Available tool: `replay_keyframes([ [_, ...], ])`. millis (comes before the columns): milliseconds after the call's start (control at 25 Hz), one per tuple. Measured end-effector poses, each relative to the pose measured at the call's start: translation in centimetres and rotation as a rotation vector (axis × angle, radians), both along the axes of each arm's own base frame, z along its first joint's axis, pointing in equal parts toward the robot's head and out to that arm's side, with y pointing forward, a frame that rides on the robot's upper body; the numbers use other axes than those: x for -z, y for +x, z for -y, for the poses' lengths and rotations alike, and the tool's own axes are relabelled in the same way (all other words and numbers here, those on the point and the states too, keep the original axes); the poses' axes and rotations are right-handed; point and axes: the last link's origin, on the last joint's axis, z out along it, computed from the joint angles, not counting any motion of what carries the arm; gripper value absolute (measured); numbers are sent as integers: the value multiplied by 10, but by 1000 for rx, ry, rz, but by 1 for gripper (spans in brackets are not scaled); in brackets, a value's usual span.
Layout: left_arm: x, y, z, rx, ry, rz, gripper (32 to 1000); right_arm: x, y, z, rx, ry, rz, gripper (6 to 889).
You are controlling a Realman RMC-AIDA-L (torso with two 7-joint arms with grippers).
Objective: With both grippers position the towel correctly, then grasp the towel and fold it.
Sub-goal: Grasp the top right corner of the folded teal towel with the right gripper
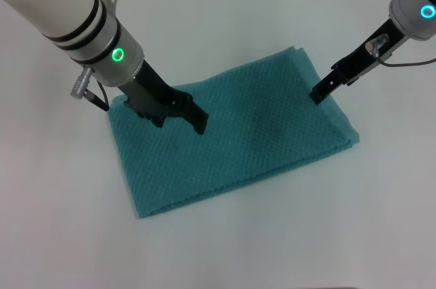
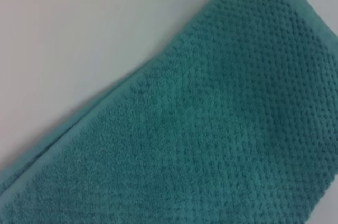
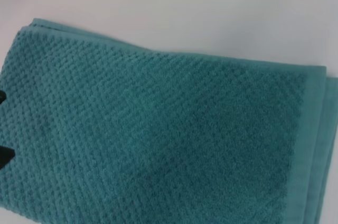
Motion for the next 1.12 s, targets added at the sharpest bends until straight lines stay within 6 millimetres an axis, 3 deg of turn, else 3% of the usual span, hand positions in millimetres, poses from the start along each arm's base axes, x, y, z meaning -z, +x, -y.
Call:
replay_keyframes([
  [680,1,0,0,4,1,-2,862,0,3,1,8,0,1,857],
  [1120,1,2,0,5,0,7,862,9,19,0,42,27,3,856],
])
